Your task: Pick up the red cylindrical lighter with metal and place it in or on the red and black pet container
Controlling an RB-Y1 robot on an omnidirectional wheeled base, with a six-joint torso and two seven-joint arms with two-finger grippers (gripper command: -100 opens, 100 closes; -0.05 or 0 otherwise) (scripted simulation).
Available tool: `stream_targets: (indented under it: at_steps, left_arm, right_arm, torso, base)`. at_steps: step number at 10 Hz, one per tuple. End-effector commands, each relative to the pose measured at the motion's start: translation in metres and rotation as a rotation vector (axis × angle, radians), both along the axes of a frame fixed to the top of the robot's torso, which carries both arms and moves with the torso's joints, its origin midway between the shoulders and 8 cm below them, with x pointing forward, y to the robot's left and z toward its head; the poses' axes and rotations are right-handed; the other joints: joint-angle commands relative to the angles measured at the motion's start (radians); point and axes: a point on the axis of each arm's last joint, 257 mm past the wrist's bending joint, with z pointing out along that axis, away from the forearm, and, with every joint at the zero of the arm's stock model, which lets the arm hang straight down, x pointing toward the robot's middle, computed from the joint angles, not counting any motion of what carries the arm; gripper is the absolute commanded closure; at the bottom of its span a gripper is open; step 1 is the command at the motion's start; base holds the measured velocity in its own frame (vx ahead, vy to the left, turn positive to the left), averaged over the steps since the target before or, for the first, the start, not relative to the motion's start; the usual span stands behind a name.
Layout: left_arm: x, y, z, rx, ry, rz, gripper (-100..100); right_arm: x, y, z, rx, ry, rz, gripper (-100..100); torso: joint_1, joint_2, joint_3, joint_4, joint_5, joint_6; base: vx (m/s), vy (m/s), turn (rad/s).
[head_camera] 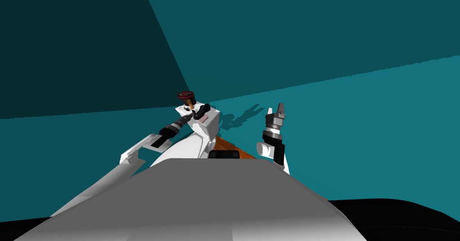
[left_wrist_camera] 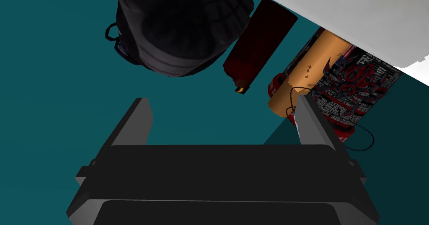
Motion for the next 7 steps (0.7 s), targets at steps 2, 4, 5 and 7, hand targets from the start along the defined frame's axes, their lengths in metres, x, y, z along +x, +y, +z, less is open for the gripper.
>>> stream_targets:
  at_steps: [2, 4, 5, 7]
  left_arm:
    - [0.0006, 0.0009, -0.0007, 0.002, 0.001, 0.001, -100]
    - [0.0006, 0.0009, -0.0007, 0.002, 0.001, 0.001, -100]
    - [0.0006, 0.0009, -0.0007, 0.002, 0.001, 0.001, -100]
    - [0.0013, 0.0044, -0.0021, 0.014, 0.007, 0.005, -100]
  right_arm:
    - [0.0000, 0.0000, 0.0000, 0.000, 0.000, 0.000, 0]
    - [0.0000, 0.0000, 0.0000, 0.000, 0.000, 0.000, 0]
    - [0.0000, 0.0000, 0.0000, 0.000, 0.000, 0.000, 0]
    - [0.0000, 0.0000, 0.0000, 0.000, 0.000, 0.000, 0]
  torso:
    - [0.000, 0.000, 0.000, 0.000, 0.000, 0.000]
    - [-0.001, -0.001, -0.001, 0.000, 0.000, 0.000]
    - [0.000, -0.001, 0.000, 0.000, 0.000, 0.000]
    - [0.001, 0.001, 0.001, 0.000, 0.000, 0.000]
  base:
    - [-0.002, 0.002, -0.005]
    - [0.014, -0.013, 0.034]
    - [-0.018, 0.019, -0.059]
    - [-0.008, 0.009, -0.028]
